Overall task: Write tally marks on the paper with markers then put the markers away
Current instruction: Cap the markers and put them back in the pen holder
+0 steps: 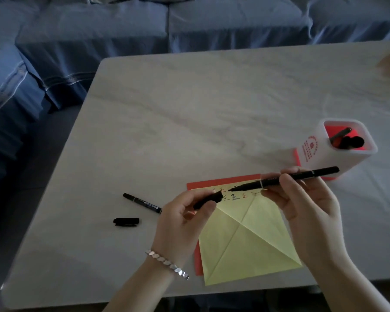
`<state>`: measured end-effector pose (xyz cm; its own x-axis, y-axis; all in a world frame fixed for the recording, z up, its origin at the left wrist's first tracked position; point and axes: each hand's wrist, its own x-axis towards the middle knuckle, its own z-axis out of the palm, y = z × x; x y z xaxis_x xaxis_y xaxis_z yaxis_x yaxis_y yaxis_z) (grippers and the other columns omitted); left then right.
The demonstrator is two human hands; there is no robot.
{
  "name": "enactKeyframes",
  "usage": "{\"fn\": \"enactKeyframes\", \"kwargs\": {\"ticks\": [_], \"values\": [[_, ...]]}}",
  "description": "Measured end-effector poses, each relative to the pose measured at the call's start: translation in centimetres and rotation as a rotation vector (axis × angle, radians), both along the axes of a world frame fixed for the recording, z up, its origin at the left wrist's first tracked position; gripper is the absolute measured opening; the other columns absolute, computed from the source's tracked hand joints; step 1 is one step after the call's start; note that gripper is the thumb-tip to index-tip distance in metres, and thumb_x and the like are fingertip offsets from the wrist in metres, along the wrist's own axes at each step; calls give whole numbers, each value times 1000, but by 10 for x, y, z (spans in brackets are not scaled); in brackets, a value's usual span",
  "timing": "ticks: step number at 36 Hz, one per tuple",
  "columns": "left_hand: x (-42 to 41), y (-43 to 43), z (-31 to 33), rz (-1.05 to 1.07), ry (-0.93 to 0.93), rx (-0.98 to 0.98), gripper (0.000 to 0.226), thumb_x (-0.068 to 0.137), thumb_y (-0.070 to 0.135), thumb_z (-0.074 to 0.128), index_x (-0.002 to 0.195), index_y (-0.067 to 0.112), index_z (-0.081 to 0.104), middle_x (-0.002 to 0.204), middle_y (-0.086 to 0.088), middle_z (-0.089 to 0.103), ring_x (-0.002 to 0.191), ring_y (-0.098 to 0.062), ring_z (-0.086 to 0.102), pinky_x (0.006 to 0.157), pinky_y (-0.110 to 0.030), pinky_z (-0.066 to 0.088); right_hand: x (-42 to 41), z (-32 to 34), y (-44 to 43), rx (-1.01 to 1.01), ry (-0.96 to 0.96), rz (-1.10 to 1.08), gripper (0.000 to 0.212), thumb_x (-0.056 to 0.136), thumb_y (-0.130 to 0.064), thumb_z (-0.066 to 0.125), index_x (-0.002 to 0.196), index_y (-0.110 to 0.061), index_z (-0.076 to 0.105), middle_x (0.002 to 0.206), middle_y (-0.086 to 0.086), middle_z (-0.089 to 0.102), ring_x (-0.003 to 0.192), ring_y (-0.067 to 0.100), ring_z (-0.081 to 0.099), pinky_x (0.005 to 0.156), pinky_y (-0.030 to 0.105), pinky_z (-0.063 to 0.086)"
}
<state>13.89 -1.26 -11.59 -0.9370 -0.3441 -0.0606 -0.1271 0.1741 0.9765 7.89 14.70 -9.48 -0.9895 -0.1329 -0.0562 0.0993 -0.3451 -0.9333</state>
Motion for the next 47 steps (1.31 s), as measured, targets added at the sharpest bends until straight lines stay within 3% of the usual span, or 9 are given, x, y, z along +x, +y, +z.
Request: {"fn": "enactKeyframes", "kwargs": {"ticks": [10,15,19,24,32,37,40,43,47], "values": [[2,3,1,-1,-4,-22,32,78,7,66,80,39,64,88,20,68,76,0,63,66,-9,47,3,-6,0,20,-23,54,15,56,-35,67,67,-25,67,73,2,70,75,16,69,66,22,56],[4,3,1,-1,3,-3,32,78,7,66,81,39,65,88,20,69,79,-2,64,68,-12,48,3,-9,4,24,-22,48,38,48,-52,78,73,-25,67,78,4,70,78,18,68,68,24,56],[4,6,2,-23,12,-54,38,77,7,67,74,45,65,86,18,69,76,0,63,66,-11,48,5,-9,4,47,-8,95,40,47,-54,79,74,-25,69,78,1,71,75,15,69,65,21,56],[4,10,8,-58,59,-142,15,67,34,69,77,43,64,89,21,65,74,3,61,62,-5,43,7,-8,5,63,-36,160,45,42,-52,84,75,-24,69,79,8,73,75,22,71,63,23,56],[3,8,6,-95,158,-230,23,68,47,60,81,32,71,83,9,64,70,-5,60,59,-7,42,4,-11,8,-14,-109,197,49,32,-46,88,68,-18,70,70,10,72,66,21,69,59,21,55],[5,11,9,-53,126,-149,17,65,42,64,79,34,69,78,12,68,68,0,61,59,-6,42,8,-13,6,-31,-88,212,46,36,-45,88,68,-18,69,72,10,72,69,23,70,59,22,55],[6,14,13,-17,67,-8,5,68,29,75,70,33,71,62,8,67,52,-2,56,48,-11,42,12,-16,5,-33,-86,203,46,36,-45,88,68,-18,70,72,11,72,70,24,71,58,22,55],[5,14,18,-14,-4,140,16,69,13,69,64,27,73,52,-4,62,42,-8,49,41,-16,40,12,-17,7,-41,-73,199,45,37,-44,89,67,-17,70,71,11,72,69,25,70,57,22,55],[-2,10,19,-88,-109,143,20,71,4,70,65,23,73,50,3,60,44,-7,49,45,-15,41,9,-20,10,-7,-89,201,45,37,-44,88,68,-16,70,75,14,72,72,29,71,59,24,55]]}}
